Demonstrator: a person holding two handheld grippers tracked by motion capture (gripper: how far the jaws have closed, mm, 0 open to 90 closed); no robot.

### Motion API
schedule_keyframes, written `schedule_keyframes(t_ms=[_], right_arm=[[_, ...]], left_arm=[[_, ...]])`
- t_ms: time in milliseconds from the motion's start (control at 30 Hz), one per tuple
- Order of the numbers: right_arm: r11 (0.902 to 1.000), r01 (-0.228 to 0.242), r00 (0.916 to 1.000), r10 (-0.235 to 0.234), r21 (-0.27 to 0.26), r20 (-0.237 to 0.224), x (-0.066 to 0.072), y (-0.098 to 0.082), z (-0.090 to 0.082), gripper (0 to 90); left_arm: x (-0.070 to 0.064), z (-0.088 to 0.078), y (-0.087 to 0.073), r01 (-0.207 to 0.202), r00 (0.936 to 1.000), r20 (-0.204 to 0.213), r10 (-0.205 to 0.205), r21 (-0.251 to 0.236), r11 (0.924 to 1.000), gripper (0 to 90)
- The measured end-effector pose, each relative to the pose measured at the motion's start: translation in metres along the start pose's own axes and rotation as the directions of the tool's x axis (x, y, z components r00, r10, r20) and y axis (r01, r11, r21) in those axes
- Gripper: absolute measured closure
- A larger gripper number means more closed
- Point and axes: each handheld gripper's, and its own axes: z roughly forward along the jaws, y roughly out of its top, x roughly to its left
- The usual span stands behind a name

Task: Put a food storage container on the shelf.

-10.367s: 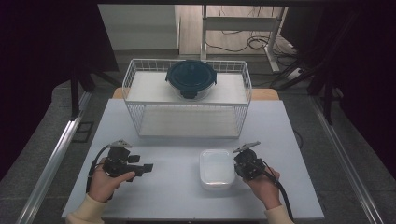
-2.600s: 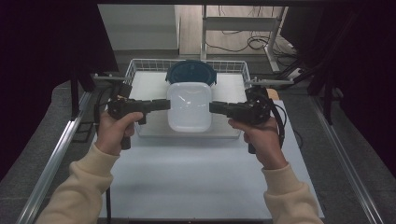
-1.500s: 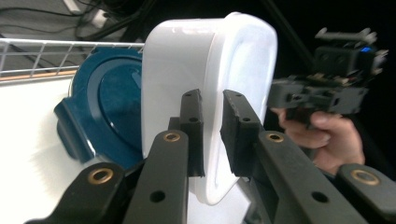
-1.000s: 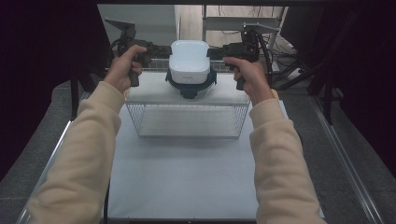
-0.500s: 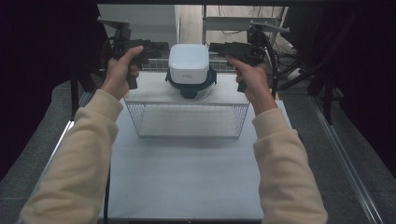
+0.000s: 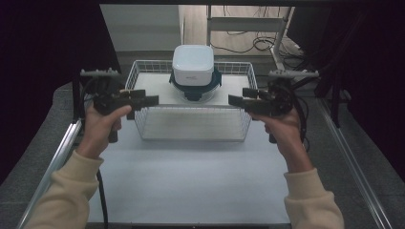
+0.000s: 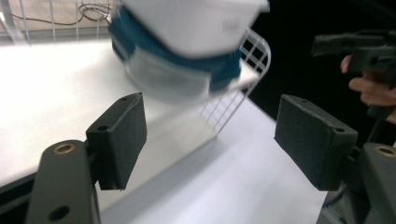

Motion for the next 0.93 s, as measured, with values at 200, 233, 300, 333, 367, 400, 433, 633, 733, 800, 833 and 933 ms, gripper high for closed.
schedule_keyframes(t_ms=[200,233,300,333,367,400,433,633,733,800,833,933], right_arm=[[0.9986,0.021,0.9996,-0.022,0.05,0.018,0.0,-0.057,-0.009,28.0],[0.9984,0.013,0.9997,-0.014,0.055,0.019,-0.002,-0.067,-0.009,27.9],[0.9982,-0.004,0.9996,0.003,0.06,0.028,-0.005,-0.086,-0.01,27.9],[0.9978,-0.01,0.9995,0.008,0.065,0.03,-0.006,-0.094,-0.011,27.9],[0.9974,-0.015,0.9993,0.013,0.07,0.035,-0.007,-0.102,-0.011,27.8],[0.9967,-0.018,0.9992,0.015,0.079,0.038,-0.008,-0.11,-0.011,27.7],[0.9958,-0.017,0.9989,0.013,0.09,0.045,-0.009,-0.117,-0.011,27.7],[0.9875,-0.023,0.9968,0.011,0.156,0.079,-0.012,-0.145,-0.01,27.2],[0.9878,-0.017,0.9961,0.003,0.155,0.088,-0.011,-0.15,-0.011,27.1],[0.9871,-0.012,0.996,-0.002,0.16,0.09,-0.011,-0.152,-0.012,26.5],[0.9873,-0.007,0.9958,-0.007,0.159,0.091,-0.011,-0.153,-0.012,26.2],[0.9883,-0.003,0.9957,-0.011,0.153,0.092,-0.011,-0.154,-0.012,24.0]], left_arm=[[-0.008,0.002,-0.053,-0.041,0.9985,-0.035,0.043,0.048,0.998,24.2],[-0.009,0.004,-0.062,-0.047,0.998,-0.04,0.049,0.063,0.9969,24.2],[-0.009,0.008,-0.08,-0.043,0.9982,-0.038,0.046,0.087,0.9953,24.2],[-0.008,0.01,-0.088,-0.036,0.9986,-0.035,0.04,0.094,0.9949,24.1],[-0.008,0.011,-0.096,-0.034,0.9986,-0.036,0.038,0.101,0.9944,24.0],[-0.008,0.013,-0.103,-0.03,0.9987,-0.037,0.034,0.106,0.9939,23.9],[-0.007,0.014,-0.111,-0.024,0.9988,-0.039,0.029,0.113,0.9933,23.8],[-0.003,0.021,-0.126,-0.019,0.9962,-0.081,0.032,0.158,0.9872,23.1],[-0.004,0.023,-0.13,-0.024,0.9959,-0.082,0.038,0.17,0.9852,22.9],[-0.003,0.023,-0.131,-0.029,0.9952,-0.087,0.044,0.175,0.9842,22.4],[-0.003,0.024,-0.132,-0.027,0.9949,-0.091,0.043,0.174,0.9845,22.2],[-0.003,0.023,-0.131,-0.021,0.9944,-0.099,0.038,0.168,0.9856,20.9]])
